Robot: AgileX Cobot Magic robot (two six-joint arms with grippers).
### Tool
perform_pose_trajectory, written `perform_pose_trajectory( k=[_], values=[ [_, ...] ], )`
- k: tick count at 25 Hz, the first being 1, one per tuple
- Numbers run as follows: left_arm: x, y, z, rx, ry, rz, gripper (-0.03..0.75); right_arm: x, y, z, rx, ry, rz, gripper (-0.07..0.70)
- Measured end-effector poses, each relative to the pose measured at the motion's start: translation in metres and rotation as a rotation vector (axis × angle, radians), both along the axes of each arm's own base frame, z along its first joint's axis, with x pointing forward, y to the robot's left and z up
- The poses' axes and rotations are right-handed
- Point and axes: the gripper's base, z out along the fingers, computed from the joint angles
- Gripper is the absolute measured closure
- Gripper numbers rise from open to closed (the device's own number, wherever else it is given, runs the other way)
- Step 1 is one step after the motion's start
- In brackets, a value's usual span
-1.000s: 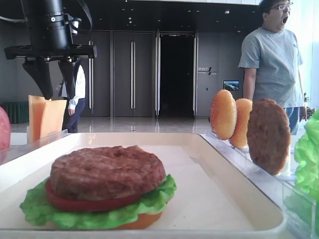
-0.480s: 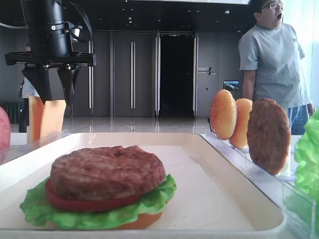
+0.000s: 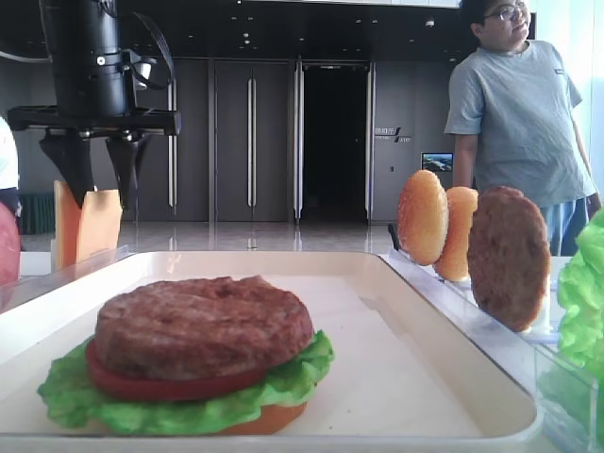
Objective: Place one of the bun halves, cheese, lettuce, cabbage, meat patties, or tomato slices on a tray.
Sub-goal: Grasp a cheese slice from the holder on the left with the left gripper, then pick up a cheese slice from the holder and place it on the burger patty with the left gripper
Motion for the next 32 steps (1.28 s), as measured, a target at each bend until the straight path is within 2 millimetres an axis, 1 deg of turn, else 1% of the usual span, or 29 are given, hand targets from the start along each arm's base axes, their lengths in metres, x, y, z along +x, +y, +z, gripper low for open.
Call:
perform_pose_trajectory(
  k=[2, 6, 9, 11, 13, 16, 17, 19, 22, 26, 29, 32],
  values=[
    [0.001, 0.000, -0.003, 0.003, 0.007, 0.000, 0.376, 0.000, 0.000, 0.000, 0.000, 0.000, 0.000, 0.351],
    [0.001, 0.000, -0.004, 0.011, 0.005, -0.004, 0.376, 0.000, 0.000, 0.000, 0.000, 0.000, 0.000, 0.351],
    [0.001, 0.000, -0.004, 0.013, 0.006, -0.004, 0.401, 0.000, 0.000, 0.000, 0.000, 0.000, 0.000, 0.351],
    [0.001, 0.001, -0.004, 0.014, 0.006, -0.005, 0.456, 0.000, 0.000, 0.000, 0.000, 0.000, 0.000, 0.351],
    [0.001, 0.001, -0.004, 0.015, 0.007, -0.005, 0.537, 0.000, 0.000, 0.000, 0.000, 0.000, 0.000, 0.351],
    [0.001, 0.001, -0.001, 0.020, 0.013, -0.002, 0.634, 0.000, 0.000, 0.000, 0.000, 0.000, 0.000, 0.351],
    [0.001, 0.001, 0.003, 0.022, 0.012, -0.006, 0.652, 0.000, 0.000, 0.000, 0.000, 0.000, 0.000, 0.351],
    [0.002, 0.000, 0.012, 0.015, 0.019, -0.007, 0.662, 0.000, 0.000, 0.000, 0.000, 0.000, 0.000, 0.351],
    [0.005, -0.005, 0.036, -0.034, 0.001, -0.020, 0.664, 0.000, 0.000, 0.000, 0.000, 0.000, 0.000, 0.351],
    [0.004, -0.010, 0.069, -0.095, -0.013, -0.035, 0.664, 0.000, 0.000, 0.000, 0.000, 0.000, 0.000, 0.351],
    [-0.004, -0.007, 0.090, -0.085, 0.006, -0.048, 0.664, 0.000, 0.000, 0.000, 0.000, 0.000, 0.000, 0.351],
    [-0.021, -0.001, 0.106, -0.049, 0.068, -0.060, 0.664, 0.000, 0.000, 0.000, 0.000, 0.000, 0.000, 0.351]
  ],
)
